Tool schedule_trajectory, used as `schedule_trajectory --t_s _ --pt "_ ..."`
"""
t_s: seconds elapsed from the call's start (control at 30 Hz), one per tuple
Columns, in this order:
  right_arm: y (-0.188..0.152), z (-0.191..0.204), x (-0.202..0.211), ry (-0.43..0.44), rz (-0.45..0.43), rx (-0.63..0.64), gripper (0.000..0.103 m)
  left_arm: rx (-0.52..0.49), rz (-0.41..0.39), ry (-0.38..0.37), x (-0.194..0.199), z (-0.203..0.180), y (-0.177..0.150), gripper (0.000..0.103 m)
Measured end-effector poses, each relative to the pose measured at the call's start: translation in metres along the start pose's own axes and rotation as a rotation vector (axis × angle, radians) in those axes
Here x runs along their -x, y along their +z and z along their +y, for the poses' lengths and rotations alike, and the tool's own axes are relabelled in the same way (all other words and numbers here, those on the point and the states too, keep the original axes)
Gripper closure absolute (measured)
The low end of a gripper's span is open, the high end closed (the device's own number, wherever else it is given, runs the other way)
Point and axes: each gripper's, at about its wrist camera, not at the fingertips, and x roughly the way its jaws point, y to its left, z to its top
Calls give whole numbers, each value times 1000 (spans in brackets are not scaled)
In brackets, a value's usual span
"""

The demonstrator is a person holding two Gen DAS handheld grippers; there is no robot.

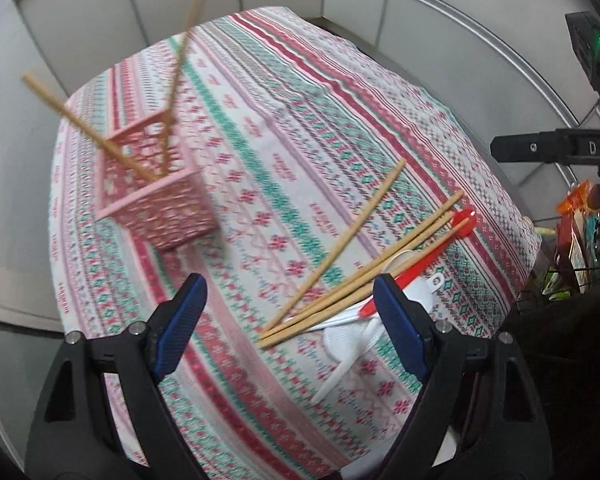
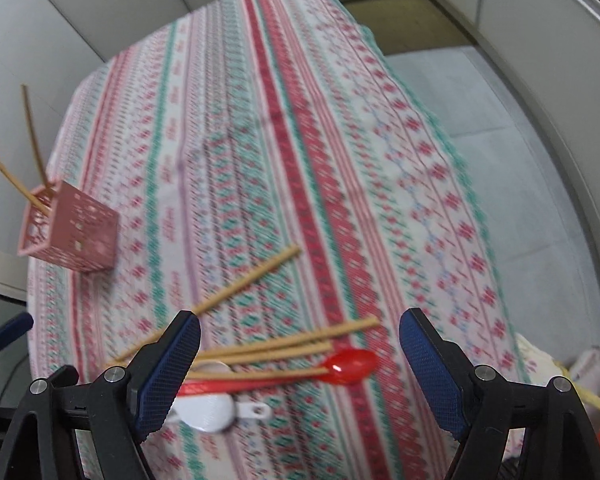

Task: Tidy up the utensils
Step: 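Move both tools back to the remaining chopsticks beside the spoons, then close the left tool on a wooden chopstick while the right tool grasps another chopstick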

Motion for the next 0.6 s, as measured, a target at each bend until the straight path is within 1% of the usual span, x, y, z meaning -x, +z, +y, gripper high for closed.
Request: schedule_trajectory --t_s 0.27,0.33,0.37,0.43,0.47,0.53,0.6 --pt "-2 -34 -6 -51 34 -39 17 -54 40 -29 -36 -38 26 19" --pt "-1 -40 -6 -56 40 -52 17 -73 46 -39 -46 -48 33 27" --pt "0 -43 -8 -56 47 -61 17 -85 51 -45 -52 -53 38 30" --pt "0 -47 -11 -45 62 -69 17 -109 56 -55 -63 -60 45 40" --pt "1 -49 -12 -40 68 -73 17 -119 59 -60 -68 -64 48 43" --pt "1 -51 -14 -37 75 -77 17 -140 77 -69 -82 -71 55 51" --pt "1 -52 -15 -36 82 -78 17 -150 93 -76 -93 -76 60 55"
